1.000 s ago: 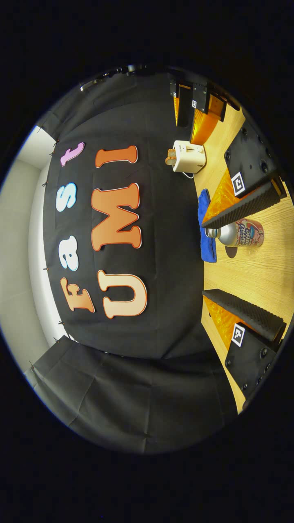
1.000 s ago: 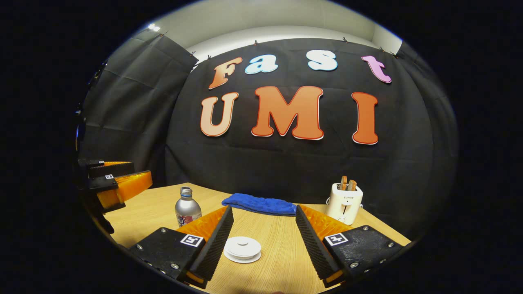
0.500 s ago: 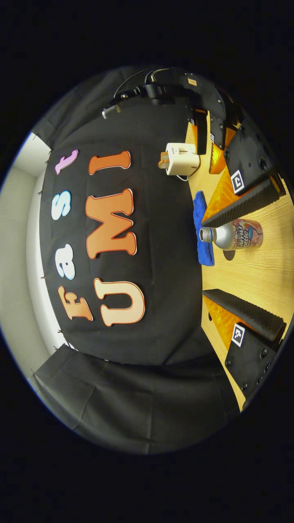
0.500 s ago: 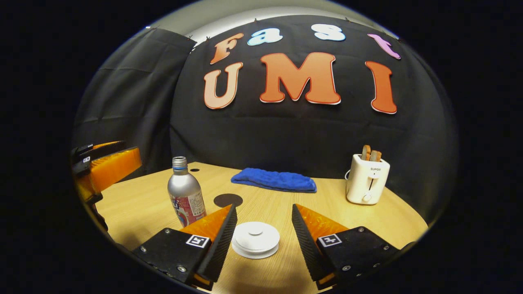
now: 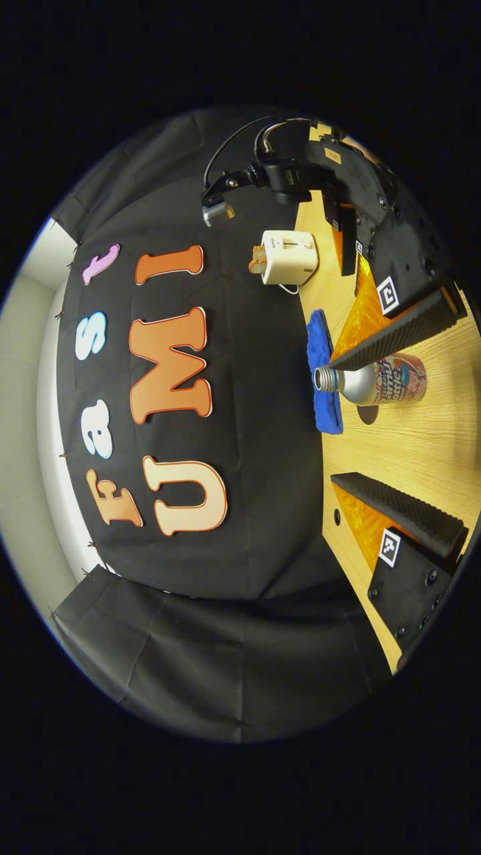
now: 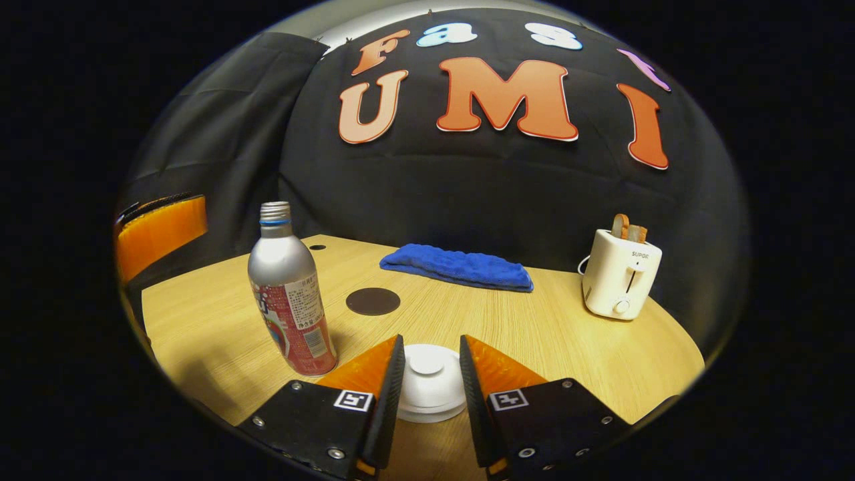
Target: Open the teacup lid with one hand, grasp the water bottle and pour water into the teacup with the other hand; after pouring, place the water bottle on the coaster and then close the teacup lid.
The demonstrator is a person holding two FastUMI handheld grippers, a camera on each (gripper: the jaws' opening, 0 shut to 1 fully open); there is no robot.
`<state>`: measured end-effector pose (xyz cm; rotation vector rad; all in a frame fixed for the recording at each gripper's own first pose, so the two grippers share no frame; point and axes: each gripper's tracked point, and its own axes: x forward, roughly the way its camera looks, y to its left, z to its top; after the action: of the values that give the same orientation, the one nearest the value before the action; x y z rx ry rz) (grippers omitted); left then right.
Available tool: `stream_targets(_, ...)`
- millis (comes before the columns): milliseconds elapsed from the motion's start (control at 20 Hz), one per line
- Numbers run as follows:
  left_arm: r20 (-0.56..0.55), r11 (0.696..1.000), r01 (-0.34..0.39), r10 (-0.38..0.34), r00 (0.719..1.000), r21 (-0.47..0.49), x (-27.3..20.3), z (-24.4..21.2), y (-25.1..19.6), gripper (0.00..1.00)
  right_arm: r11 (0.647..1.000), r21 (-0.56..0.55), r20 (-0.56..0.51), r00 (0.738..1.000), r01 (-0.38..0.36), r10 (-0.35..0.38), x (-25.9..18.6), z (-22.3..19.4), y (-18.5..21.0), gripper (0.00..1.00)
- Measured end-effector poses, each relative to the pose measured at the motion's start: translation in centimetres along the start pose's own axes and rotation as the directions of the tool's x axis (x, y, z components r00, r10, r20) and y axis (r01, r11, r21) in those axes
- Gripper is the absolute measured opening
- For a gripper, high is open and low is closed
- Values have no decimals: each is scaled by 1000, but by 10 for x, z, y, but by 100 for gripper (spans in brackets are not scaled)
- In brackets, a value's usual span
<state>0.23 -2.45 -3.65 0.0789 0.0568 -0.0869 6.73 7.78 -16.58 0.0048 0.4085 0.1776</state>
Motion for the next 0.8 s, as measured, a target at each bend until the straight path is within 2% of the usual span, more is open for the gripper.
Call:
stream_targets(50,-2,1000,0,0,1000,0,-1,-2,1,94,1000,0,-9,1000,-1,1,2,-2,-1,46)
stream_targets(100,-4,1000,1,-1,1000,0,1,-3,1,94,1000,1,-15,1000,-4,4,4,-3,0,36)
stream_targets(150,-7,1000,0,0,1000,0,2,-3,0,100,1000,0,-19,1000,-6,6,5,-3,1,37)
stream_targets(250,-13,1000,2,-2,1000,-4,4,-5,0,100,1000,-16,-18,1000,-7,7,7,-4,3,30)
stream_targets(400,-22,1000,10,-10,1000,-9,5,-7,-2,100,999,-46,-17,1000,-11,11,7,-4,3,26)
stream_targets(500,-32,1000,19,-19,999,-19,7,-12,-5,100,999,-28,-23,999,-25,24,6,-3,2,23)
stream_targets(550,-40,999,22,-23,999,-25,8,-16,-7,95,999,-7,-29,999,-32,32,7,-3,1,22)
stream_targets(700,-49,999,34,-35,998,-32,10,-17,-15,100,999,24,-18,999,-26,27,5,3,-4,22)
stream_targets(800,-50,999,45,-47,998,-30,11,-20,-21,98,999,37,9,1000,-28,28,-1,13,-7,22)
